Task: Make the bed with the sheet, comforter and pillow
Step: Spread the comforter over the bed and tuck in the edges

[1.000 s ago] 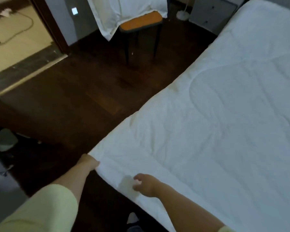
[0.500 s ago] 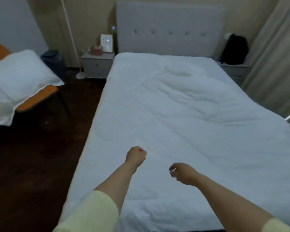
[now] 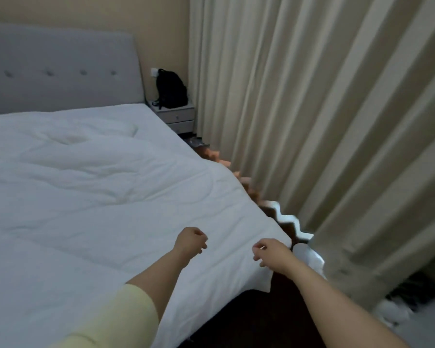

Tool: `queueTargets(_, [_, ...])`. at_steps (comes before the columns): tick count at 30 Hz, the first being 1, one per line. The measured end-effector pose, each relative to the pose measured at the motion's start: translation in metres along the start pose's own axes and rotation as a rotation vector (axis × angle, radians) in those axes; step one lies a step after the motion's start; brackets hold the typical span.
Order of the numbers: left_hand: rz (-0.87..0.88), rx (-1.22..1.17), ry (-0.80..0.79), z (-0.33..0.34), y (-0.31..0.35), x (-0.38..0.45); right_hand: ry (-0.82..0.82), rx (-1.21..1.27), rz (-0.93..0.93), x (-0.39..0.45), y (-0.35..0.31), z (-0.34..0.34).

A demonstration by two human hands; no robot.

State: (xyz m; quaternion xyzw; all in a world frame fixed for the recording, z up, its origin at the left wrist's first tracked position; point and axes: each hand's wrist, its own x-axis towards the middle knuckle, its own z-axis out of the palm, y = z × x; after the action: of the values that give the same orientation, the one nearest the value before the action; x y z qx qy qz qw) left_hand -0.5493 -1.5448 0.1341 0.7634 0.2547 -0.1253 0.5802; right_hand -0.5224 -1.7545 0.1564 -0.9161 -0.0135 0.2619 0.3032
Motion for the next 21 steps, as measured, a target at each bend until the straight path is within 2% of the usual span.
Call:
queueTargets(5, [0.009, 0.052, -0.004, 0.087, 0.060, 0.083, 0.017, 0.070, -0.025, 0.073, 0.051, -0.086])
queueTargets(10, [0.077, 0.070, 0.052, 0.188, 0.154, 0.203, 0.130, 0.186, -0.046, 0.182, 0.094, -0.198])
queueTargets(15, [0.122, 0.096, -0.089, 0.288, 0.246, 0.258, 0.080, 0.183, 0.017, 0.247, 0.148, -0.295])
queueTargets(18, [0.149, 0.094, -0.111, 0.322, 0.292, 0.309, 0.094, 0.130, 0.022, 0.305, 0.161, -0.349])
queueTargets(21, [0.126, 0.030, -0.037, 0.341, 0.317, 0.363, 0.075, 0.057, -0.037, 0.372, 0.167, -0.389])
